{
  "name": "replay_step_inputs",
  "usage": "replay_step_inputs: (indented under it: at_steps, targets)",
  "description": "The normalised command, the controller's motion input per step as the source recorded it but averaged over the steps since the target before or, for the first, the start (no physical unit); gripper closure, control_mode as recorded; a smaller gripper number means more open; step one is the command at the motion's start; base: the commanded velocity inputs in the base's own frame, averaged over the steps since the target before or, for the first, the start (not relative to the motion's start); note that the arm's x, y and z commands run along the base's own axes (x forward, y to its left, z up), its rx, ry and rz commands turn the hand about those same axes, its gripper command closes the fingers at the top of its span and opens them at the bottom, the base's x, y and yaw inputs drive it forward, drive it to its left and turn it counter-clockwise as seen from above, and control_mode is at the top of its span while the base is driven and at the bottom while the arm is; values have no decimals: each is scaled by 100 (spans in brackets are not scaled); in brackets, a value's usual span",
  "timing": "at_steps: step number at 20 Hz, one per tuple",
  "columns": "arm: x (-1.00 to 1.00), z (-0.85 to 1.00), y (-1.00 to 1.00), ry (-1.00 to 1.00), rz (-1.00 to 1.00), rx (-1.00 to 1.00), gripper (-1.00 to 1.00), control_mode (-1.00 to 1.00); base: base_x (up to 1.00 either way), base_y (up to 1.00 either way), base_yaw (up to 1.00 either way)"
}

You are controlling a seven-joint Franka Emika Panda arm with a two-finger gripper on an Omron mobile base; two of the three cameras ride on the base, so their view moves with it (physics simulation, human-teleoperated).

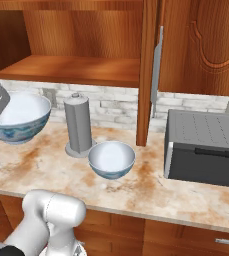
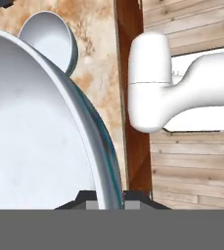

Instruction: Open the cabinet. Pick the bowls from the counter and place them in the cabinet. Then close the cabinet.

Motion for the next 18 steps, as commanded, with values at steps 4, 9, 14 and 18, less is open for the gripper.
replay_step_inputs:
  at_steps: [4,9,14,18]
  targets:
    - [-8,69,-18,-12,17,-13,100,-100,0,0,0]
    - [0,45,-26,-19,18,-3,100,-100,0,0,0]
    - [4,30,-2,-19,9,-1,100,-100,0,0,0]
    - [20,9,0,-16,0,0,100,-100,0,0,0]
